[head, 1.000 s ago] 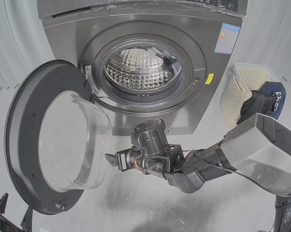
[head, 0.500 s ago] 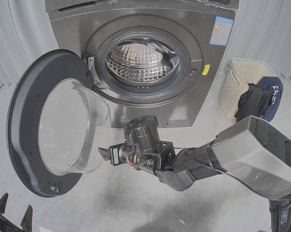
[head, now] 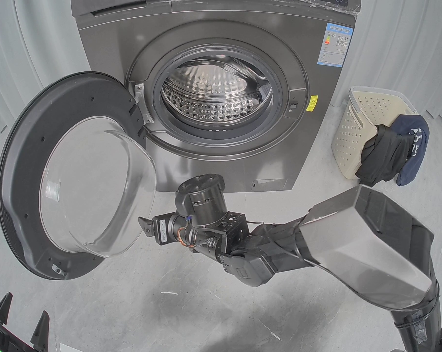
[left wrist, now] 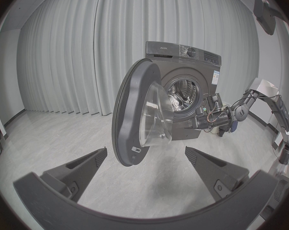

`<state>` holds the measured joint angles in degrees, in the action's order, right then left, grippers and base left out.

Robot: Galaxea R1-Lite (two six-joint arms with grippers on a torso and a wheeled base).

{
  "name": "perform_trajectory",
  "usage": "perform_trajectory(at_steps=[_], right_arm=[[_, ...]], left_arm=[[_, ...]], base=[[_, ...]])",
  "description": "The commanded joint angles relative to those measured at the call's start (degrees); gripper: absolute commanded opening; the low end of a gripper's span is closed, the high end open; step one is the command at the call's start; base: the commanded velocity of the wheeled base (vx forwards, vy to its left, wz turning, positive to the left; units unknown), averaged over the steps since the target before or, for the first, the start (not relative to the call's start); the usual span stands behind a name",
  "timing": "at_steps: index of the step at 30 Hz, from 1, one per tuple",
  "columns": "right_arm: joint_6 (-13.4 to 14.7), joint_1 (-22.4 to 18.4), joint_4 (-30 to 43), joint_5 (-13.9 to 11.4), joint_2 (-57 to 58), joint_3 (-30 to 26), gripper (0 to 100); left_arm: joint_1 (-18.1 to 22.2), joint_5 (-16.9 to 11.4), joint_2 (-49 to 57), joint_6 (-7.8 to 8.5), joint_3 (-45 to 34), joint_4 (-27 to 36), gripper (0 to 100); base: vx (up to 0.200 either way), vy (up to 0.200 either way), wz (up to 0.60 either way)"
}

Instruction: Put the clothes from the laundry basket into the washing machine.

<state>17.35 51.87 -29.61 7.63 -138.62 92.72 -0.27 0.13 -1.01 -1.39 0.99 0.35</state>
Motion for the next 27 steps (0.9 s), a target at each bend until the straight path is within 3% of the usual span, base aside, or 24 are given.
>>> perform_trajectory(at_steps=[1,8,10,13,22,23,27], right_arm=[[0.06,0.95,0.78,0.1,-6.84,7.03,100],[0.14,2.8,2.8,1.77,-11.67,19.78,100],[0.32,2.71,3.33,2.21,-12.2,21.1,100],[1.11,2.01,2.63,4.06,-10.27,18.81,100],[1.46,-2.74,2.54,4.15,14.78,-6.76,100],[1.29,-4.32,2.45,3.53,23.04,-15.91,100],[0.23,-7.4,2.19,3.36,36.67,-30.85,100]], left_arm=[[0.0,-0.05,0.66,-0.02,-0.72,0.0,100],[0.0,-0.05,0.66,-0.1,-0.81,0.0,100],[0.0,0.04,0.66,-0.19,-0.81,0.0,100],[0.0,0.04,0.66,-0.19,-0.81,0.0,100],[0.0,0.04,0.66,-0.1,-0.72,0.0,100],[0.0,0.04,0.66,-0.02,-0.72,0.0,100],[0.0,-0.05,0.66,-0.02,-0.72,0.0,100]], base=[[0.0,0.0,0.0],[0.0,0.0,0.0],[0.0,0.0,0.0],[0.0,0.0,0.0],[0.0,0.0,0.0],[0.0,0.0,0.0],[0.0,0.0,0.0]])
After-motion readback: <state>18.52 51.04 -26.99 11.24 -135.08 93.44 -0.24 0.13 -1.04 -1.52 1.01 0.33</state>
